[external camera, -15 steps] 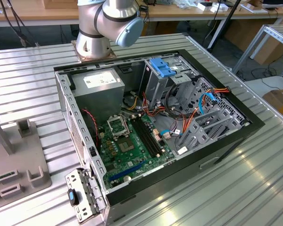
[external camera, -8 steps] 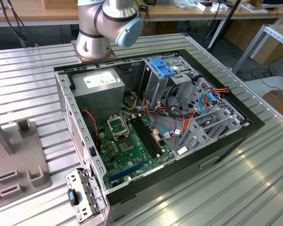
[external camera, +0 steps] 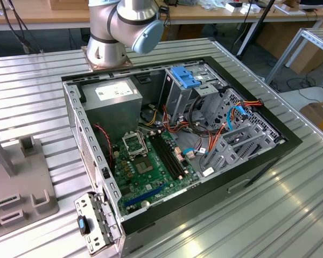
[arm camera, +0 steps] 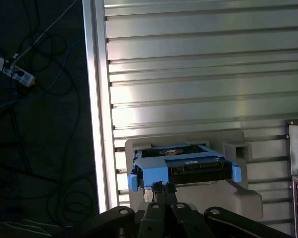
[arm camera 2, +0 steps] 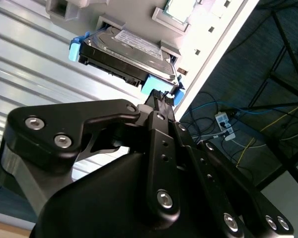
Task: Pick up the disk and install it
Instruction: 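Pick up the disk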
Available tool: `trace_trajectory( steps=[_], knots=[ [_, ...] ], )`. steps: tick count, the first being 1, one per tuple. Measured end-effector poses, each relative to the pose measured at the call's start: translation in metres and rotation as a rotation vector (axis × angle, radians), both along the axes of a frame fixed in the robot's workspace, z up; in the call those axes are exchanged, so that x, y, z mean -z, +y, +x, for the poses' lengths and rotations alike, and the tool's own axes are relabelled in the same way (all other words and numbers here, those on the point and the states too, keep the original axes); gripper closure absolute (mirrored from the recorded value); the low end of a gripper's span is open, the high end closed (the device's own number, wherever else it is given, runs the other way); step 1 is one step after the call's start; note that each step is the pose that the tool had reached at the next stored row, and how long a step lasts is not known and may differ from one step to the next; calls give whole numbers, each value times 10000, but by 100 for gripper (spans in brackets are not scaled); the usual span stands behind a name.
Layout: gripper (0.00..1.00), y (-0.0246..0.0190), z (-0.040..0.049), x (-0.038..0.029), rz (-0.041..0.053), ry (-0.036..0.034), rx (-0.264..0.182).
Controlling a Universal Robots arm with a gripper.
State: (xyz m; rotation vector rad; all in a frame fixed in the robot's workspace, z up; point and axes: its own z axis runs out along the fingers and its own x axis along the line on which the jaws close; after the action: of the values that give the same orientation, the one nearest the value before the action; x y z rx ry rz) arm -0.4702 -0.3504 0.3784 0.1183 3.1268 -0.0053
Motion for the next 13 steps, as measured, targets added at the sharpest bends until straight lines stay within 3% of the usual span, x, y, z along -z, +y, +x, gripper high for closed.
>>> trace_trajectory(
  steps=[6,8,10,12,13],
  knots=[
    [89,0,-1,0,-7,0,-184],
    [89,0,-1,0,-17,1,-546],
    [89,0,-1,6,-28,0,-1376],
    [89,1,-1,9,-28,0,-1745],
    [89,0,-1,13,-29,-2,-2350]
  ],
)
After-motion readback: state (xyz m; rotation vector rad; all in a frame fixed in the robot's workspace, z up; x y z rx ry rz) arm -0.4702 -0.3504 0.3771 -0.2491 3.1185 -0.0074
